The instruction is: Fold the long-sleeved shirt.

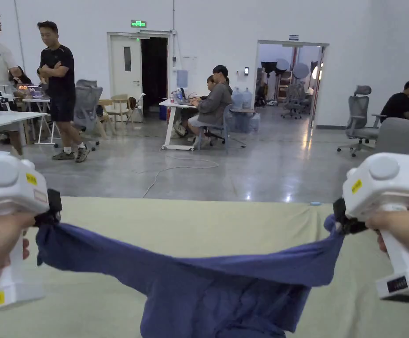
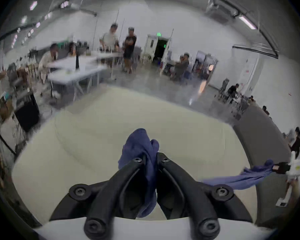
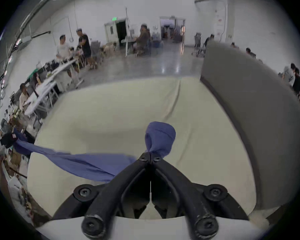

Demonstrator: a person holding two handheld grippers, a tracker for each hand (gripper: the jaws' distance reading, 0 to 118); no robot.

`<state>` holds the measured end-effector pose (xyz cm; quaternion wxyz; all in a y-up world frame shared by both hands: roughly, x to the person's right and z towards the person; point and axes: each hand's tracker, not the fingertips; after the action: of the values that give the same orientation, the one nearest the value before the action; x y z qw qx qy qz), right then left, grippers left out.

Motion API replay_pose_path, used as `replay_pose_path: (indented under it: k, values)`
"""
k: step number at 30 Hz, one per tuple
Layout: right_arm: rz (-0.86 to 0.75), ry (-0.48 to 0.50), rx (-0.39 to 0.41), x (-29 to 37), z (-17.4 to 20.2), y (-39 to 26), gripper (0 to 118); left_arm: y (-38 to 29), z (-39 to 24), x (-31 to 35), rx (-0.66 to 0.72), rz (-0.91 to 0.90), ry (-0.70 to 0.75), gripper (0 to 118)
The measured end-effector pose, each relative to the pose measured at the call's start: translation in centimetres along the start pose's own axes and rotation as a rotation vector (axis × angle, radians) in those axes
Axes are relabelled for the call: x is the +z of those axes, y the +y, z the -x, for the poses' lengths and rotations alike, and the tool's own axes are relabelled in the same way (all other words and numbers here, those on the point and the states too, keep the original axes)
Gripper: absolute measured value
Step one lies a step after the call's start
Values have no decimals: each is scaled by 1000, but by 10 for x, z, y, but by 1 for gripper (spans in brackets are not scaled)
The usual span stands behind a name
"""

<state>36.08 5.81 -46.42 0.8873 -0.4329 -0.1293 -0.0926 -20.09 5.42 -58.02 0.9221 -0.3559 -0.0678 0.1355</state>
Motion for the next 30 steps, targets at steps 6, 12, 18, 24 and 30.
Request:
replay_pose_path:
  k: [6, 12, 18, 24, 30]
  values:
    - [167, 31, -57, -51, -21, -113, 0, -115, 49, 16, 27, 137, -3, 3]
    - [219, 76, 13, -15, -41, -219, 0, -204, 86, 92, -30, 246, -66, 3]
    - [305, 119, -22, 10, -51, -313, 0, -271, 121, 126, -40, 372, -4, 3]
    - [429, 59, -24, -8, -58, -388, 0, -327, 145, 123, -60, 488, 59, 3]
    - [492, 30, -69, -44, -58, -427, 0, -377, 153, 89, -104, 579, 132, 3]
